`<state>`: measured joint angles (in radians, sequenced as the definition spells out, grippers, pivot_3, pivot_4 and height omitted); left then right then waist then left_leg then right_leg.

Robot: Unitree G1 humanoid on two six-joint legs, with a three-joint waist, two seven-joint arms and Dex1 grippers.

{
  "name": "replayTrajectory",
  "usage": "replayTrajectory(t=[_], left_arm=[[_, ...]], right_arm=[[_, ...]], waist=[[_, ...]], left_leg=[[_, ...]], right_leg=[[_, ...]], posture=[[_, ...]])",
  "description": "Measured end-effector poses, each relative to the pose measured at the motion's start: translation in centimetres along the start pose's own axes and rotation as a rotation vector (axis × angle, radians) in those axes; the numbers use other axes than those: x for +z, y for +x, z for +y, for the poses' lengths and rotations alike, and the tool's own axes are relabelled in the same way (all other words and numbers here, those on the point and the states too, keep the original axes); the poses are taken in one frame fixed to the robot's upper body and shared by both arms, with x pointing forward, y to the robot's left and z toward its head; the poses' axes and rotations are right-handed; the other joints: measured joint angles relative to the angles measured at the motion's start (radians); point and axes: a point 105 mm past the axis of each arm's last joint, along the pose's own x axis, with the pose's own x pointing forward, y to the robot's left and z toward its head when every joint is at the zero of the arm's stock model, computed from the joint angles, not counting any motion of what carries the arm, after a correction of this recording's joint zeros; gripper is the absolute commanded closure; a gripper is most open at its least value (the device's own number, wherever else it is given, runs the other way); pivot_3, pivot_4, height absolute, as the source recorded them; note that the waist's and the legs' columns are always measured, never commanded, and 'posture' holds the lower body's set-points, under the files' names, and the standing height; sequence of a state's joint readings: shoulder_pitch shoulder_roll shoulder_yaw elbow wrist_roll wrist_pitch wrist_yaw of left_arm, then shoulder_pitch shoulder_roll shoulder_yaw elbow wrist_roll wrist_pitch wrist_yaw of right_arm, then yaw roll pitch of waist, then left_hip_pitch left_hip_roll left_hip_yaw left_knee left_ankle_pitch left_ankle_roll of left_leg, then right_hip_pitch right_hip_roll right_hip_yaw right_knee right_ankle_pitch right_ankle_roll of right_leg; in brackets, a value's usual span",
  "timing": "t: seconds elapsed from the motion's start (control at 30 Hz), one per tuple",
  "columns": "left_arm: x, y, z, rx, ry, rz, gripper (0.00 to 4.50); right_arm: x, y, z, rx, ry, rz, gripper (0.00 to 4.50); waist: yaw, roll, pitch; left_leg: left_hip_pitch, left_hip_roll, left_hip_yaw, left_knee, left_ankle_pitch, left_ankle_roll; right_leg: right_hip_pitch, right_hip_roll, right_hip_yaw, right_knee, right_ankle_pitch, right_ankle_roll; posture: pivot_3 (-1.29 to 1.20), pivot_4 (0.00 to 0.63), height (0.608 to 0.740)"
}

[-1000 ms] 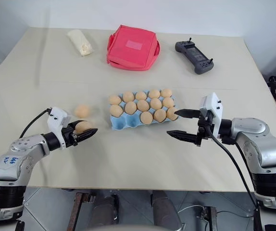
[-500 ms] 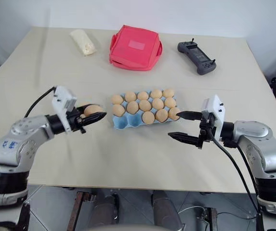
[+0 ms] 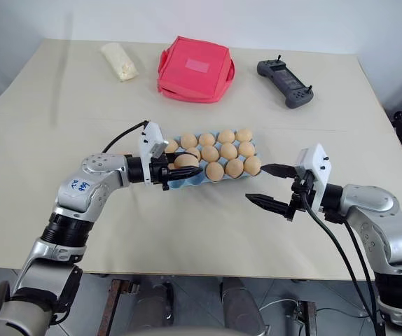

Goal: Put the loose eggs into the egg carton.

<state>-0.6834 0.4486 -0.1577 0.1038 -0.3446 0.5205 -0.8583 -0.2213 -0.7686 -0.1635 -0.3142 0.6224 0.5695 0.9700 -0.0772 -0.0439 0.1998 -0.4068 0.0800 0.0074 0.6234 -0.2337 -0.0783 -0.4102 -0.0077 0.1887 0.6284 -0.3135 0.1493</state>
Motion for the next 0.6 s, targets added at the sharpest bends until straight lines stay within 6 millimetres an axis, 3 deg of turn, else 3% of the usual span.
replayTrajectory(t=[0.3,0.47,0.6], left_arm=[[-0.3,0.4,0.1,-0.006,-0.011,0.013,0.04],[0.0,0.0,0.3,0.011,-0.012,0.012,0.04],[1.6,-2.5,0.8,0.085,0.029,-0.051,0.04]], right_arm=[[0.0,0.0,-0.2,-0.019,0.003,-0.002,0.00],[0.4,0.3,-0.3,-0.008,-0.004,-0.017,0.00],[0.6,0.6,-0.5,0.005,-0.006,-0.024,0.00]], waist=[[0.000,0.000,0.000],[-0.002,0.000,0.000],[-0.006,0.000,0.000]], left_leg=[[0.000,0.000,0.000,0.000,0.000,0.000],[0.000,0.000,0.000,0.000,0.000,0.000],[0.000,0.000,0.000,-0.001,0.000,0.000]], right_leg=[[0.000,0.000,0.000,0.000,0.000,0.000],[0.000,0.000,0.000,0.001,0.000,0.000],[0.000,0.000,0.000,0.001,0.000,0.000]], posture=[[0.00,0.150,0.740],[0.00,0.150,0.740],[0.00,0.150,0.740]])
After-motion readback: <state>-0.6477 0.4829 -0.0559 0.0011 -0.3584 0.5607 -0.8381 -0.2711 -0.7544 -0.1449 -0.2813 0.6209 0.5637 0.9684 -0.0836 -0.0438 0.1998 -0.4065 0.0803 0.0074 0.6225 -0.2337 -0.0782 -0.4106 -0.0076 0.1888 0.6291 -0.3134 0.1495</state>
